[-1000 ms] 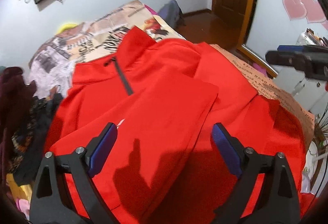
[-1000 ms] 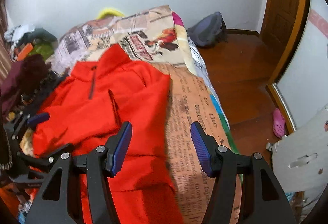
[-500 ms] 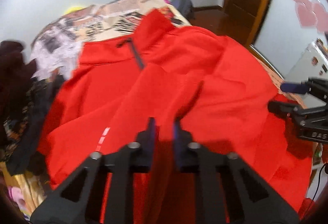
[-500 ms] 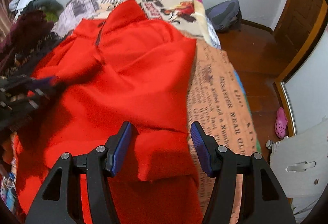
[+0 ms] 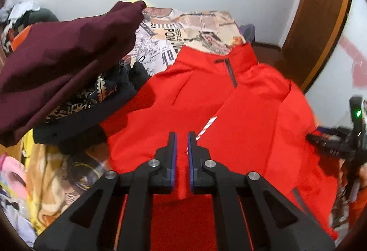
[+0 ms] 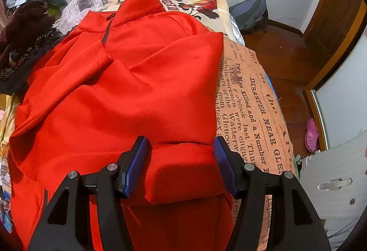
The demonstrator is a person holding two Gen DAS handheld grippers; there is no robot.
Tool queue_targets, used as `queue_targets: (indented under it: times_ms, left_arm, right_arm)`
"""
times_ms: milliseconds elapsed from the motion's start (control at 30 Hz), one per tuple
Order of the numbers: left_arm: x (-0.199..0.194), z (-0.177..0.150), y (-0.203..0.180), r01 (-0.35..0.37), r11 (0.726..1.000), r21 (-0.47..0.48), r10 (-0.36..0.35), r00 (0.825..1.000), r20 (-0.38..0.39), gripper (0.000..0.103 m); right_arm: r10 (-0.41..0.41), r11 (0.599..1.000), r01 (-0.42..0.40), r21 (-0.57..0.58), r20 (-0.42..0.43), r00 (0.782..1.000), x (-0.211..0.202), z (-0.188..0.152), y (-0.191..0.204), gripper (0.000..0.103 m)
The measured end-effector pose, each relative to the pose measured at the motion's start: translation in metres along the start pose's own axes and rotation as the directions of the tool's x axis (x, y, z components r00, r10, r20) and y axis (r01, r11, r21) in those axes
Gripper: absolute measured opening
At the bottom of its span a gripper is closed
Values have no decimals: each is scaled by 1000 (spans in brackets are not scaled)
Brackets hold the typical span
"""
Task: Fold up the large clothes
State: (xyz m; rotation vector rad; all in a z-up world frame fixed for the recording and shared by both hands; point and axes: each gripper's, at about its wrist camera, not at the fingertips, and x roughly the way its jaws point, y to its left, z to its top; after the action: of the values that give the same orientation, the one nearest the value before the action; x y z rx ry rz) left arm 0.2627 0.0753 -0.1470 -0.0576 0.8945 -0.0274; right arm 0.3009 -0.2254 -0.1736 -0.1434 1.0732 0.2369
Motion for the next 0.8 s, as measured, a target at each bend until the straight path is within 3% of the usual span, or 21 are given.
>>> queue_targets:
  times_ms: [100, 167, 233, 500, 633, 800]
  left_arm:
    - [4, -3, -18, 22, 999, 43, -21, 999, -24, 16]
    - [8, -2, -33, 36, 996, 78, -34, 999, -23, 37]
    - [13, -1, -48, 51, 992, 119, -50, 999, -18, 42]
    - [52, 19, -108, 181, 966, 183, -164, 981, -105, 42]
    - [81, 31, -131, 251, 951, 178, -219, 958, -183, 42]
    - [115, 37, -146, 221, 956, 191, -177, 958, -225, 42]
  right_arm:
    - [-7, 1000, 7, 3, 1, 1000, -1, -1, 2, 56]
    - [-11, 1000, 11, 0, 1, 1000, -1, -1, 4, 56]
    - [-16, 1000, 16, -6, 0, 1000, -1, -1, 4, 57]
    - [-8, 1000, 8, 7, 3, 1000, 1, -3, 3, 59]
    - [9, 1000, -9, 24, 3, 1000, 3, -5, 0, 62]
    - [56, 996, -56, 71, -1, 998, 6, -6, -8, 65]
